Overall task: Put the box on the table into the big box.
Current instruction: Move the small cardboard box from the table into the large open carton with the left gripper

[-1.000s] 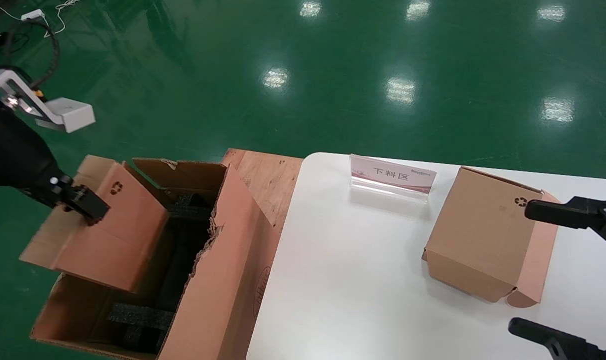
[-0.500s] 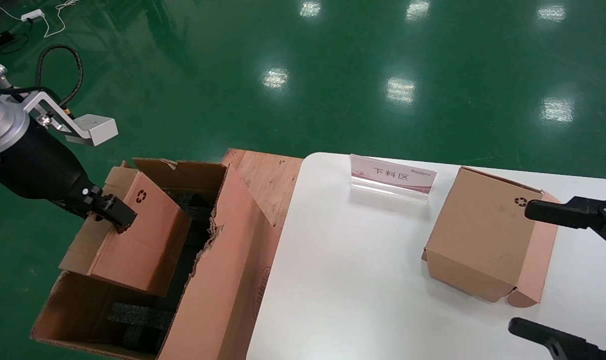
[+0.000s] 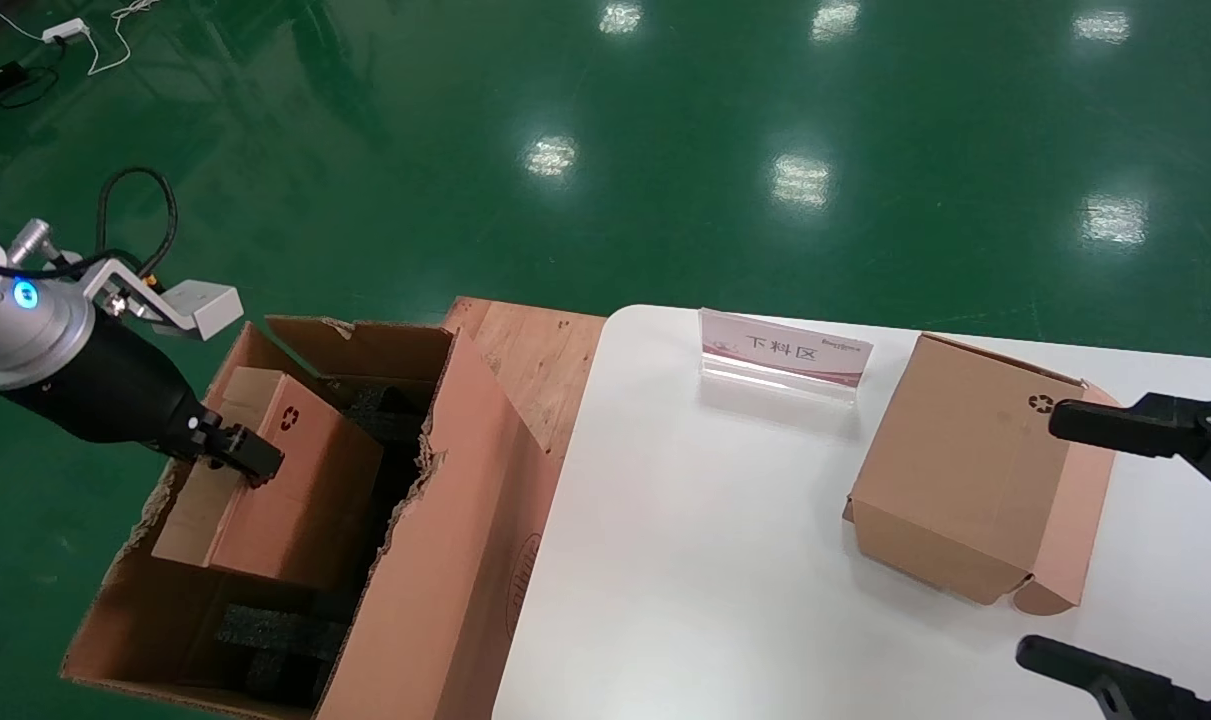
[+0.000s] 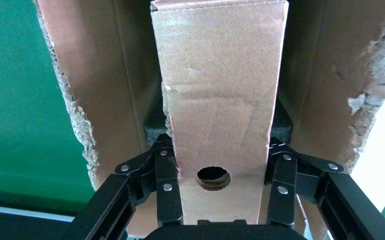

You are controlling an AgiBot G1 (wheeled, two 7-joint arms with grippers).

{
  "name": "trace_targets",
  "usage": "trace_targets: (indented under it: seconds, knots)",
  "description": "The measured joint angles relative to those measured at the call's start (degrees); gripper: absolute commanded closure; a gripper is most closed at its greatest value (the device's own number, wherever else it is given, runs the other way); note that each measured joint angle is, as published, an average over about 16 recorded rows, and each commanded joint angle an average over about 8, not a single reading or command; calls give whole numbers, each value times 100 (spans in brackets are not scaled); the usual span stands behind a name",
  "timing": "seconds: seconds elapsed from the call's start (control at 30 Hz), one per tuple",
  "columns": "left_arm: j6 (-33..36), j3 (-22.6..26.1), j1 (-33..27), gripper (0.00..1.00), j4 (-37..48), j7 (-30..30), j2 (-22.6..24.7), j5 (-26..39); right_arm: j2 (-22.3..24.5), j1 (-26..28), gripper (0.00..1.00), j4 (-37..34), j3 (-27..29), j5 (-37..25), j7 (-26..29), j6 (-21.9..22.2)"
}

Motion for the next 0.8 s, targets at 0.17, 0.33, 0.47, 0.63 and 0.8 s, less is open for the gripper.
trace_targets:
  seconds: [0.17, 0.33, 0.47, 0.63, 0.8]
  knots:
    - [-93, -16, 86, 100, -8, 45, -94, -9, 0, 0, 0, 0, 0, 0, 0, 0]
    - [-108, -15, 98, 100, -15, 70, -149, -18, 0, 0, 0, 0, 0, 0, 0, 0]
    - [-94, 0, 83, 100, -14, 83, -183, -7, 0, 0, 0, 0, 0, 0, 0, 0]
    - [-76, 29, 74, 100, 13, 115, -232, 44, 0, 0, 0, 0, 0, 0, 0, 0]
    - [-89, 65, 103, 100, 77, 180, -294, 128, 0, 0, 0, 0, 0, 0, 0, 0]
